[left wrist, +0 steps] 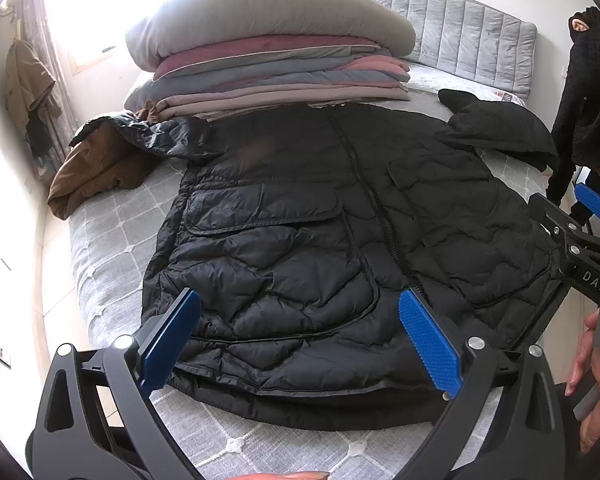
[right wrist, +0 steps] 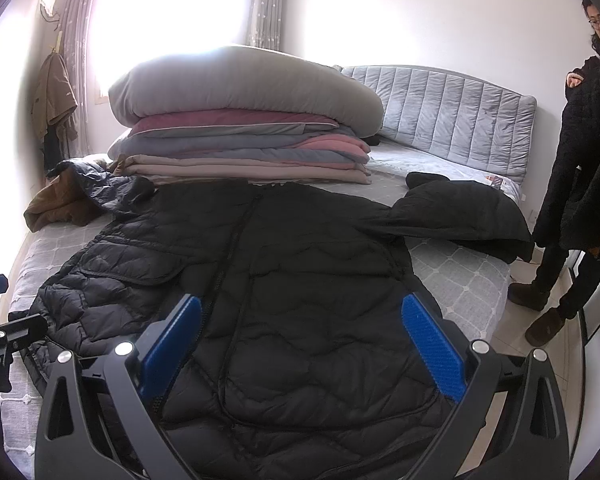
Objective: Fold large clothes
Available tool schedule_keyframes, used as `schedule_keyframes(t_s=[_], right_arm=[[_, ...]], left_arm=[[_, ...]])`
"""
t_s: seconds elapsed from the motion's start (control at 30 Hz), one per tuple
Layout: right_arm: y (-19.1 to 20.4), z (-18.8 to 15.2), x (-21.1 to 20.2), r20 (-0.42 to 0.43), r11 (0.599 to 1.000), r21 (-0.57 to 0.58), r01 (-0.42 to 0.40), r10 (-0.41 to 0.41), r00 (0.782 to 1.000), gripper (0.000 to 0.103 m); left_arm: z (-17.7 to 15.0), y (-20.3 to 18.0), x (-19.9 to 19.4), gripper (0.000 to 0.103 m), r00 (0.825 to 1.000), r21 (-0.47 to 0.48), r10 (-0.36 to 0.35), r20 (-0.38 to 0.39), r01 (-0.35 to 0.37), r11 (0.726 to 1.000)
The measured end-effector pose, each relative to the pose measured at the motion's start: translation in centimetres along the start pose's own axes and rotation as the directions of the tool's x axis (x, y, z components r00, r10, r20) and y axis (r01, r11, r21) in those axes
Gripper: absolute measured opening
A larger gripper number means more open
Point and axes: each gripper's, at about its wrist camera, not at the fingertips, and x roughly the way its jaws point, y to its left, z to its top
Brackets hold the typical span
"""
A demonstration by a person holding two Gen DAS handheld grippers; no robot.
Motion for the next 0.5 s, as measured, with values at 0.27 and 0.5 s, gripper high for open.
schedule_keyframes(t_s=[0.27,0.5], right_arm=[[0.36,0.02,0.25,-0.006,1.000,-0.001,-0.009,0.009,1.000,0.097],[0.26,-0.09,0.25,-0.006,1.000,0.004,-0.012,0.012,1.000,0.097]], left_arm=[[-0.01,0.23,0.58,0.096,1.000,-0.001,-0.003,-0.011,0.003,1.000],[-0.08,0.29,0.70,0.096,1.000,-0.001,-0.005,-0.014,0.005,1.000]])
